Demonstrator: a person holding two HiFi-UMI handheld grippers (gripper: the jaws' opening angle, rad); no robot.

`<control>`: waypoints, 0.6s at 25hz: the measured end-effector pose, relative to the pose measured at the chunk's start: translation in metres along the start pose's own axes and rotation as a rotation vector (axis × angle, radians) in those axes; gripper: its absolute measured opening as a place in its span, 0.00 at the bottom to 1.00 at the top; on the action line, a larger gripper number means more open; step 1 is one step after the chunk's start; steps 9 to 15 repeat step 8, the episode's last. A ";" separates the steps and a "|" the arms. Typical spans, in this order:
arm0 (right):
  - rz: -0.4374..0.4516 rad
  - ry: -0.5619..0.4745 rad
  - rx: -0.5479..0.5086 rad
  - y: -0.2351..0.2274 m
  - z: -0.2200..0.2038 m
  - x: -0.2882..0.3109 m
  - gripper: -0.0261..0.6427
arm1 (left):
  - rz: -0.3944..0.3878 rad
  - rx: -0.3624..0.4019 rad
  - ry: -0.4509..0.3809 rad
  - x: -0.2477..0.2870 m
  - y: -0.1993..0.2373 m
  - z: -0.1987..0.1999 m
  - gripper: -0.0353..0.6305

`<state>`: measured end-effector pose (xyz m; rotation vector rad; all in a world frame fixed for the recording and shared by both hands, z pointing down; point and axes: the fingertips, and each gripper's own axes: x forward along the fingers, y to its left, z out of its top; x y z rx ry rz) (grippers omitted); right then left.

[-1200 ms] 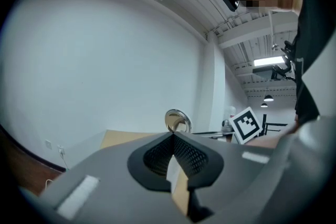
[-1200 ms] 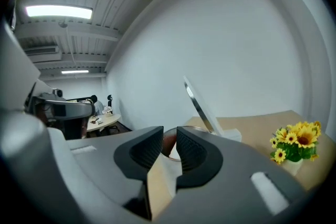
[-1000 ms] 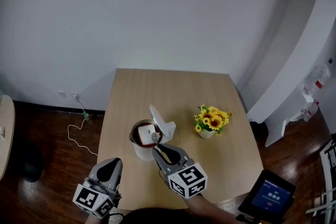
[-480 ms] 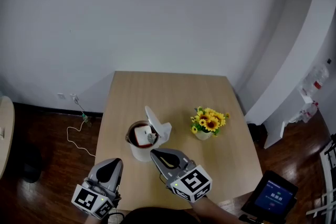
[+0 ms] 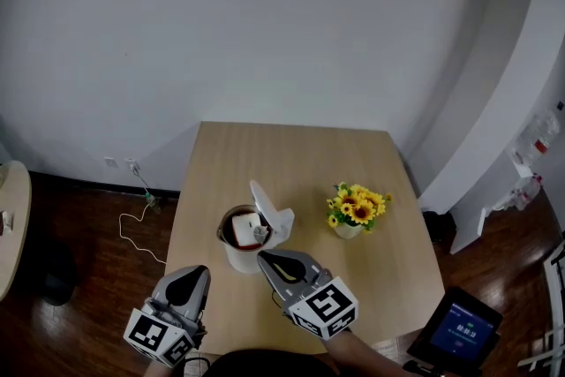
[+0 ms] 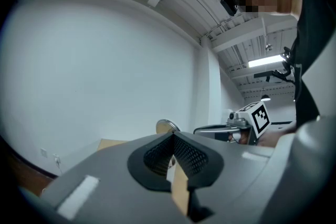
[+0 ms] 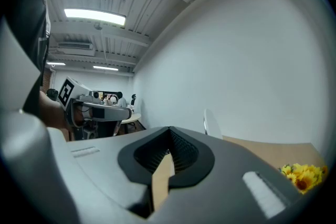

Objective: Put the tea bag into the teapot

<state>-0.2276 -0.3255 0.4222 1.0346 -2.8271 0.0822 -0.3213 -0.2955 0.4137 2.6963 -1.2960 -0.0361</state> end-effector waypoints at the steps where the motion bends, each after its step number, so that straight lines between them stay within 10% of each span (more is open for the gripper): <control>1: 0.000 0.001 0.000 0.000 0.000 0.000 0.04 | -0.001 0.004 0.000 0.000 0.000 0.000 0.06; 15: -0.005 0.000 0.016 -0.003 0.001 0.000 0.04 | -0.007 -0.008 0.014 0.000 -0.001 0.000 0.06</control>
